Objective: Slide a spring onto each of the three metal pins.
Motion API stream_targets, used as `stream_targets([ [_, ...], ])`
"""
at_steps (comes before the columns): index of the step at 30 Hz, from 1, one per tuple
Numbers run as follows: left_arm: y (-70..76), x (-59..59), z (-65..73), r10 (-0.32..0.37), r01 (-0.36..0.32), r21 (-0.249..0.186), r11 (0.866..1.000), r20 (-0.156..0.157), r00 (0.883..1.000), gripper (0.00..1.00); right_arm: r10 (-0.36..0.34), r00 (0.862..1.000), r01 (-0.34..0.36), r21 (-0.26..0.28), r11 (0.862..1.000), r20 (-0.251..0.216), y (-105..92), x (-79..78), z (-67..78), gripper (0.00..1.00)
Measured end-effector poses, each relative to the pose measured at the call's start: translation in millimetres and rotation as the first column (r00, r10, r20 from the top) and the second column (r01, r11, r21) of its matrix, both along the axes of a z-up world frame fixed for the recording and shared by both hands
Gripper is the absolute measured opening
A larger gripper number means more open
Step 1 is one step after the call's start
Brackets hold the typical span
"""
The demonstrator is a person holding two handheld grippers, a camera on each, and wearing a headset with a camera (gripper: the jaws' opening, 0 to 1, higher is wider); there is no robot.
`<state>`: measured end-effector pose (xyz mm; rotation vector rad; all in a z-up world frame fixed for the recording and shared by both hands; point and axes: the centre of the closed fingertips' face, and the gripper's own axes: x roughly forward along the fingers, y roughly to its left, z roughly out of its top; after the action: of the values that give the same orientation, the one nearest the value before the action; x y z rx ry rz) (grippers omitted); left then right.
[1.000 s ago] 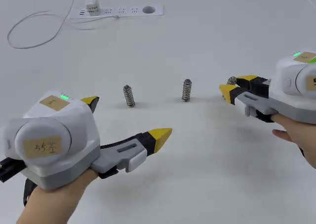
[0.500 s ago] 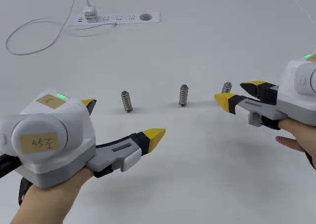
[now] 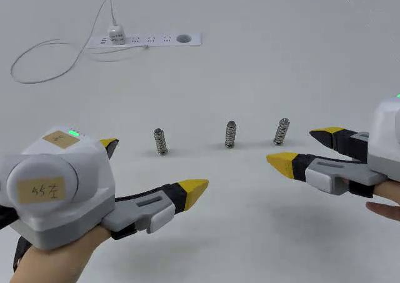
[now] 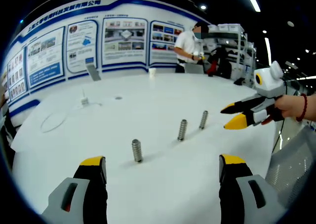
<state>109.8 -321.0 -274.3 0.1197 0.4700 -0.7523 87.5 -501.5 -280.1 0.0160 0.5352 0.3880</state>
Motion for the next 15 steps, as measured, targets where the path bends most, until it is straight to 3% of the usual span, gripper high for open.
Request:
stream_targets([
  [7, 1.1, -7.0, 0.3, -0.016, 0.016, -0.010, 1.000, -0.028, 0.999, 1.00, 0.005, 1.000, -0.005, 0.022, 1.000, -0.005, 4.3, -9.0, 4.4, 0.66],
  [10, 1.8, -8.9, 2.9, -0.019, 0.019, -0.013, 1.000, -0.018, 1.000, 1.00, 0.029, 0.999, -0.029, 0.000, 1.000, -0.037, 5.7, -15.3, -0.7, 0.69],
  [15, 4.7, -10.3, 2.2, -0.021, 0.021, -0.002, 1.000, -0.018, 1.000, 1.00, 0.038, 0.999, -0.038, -0.008, 0.999, -0.027, 8.4, -20.3, 1.0, 0.72],
])
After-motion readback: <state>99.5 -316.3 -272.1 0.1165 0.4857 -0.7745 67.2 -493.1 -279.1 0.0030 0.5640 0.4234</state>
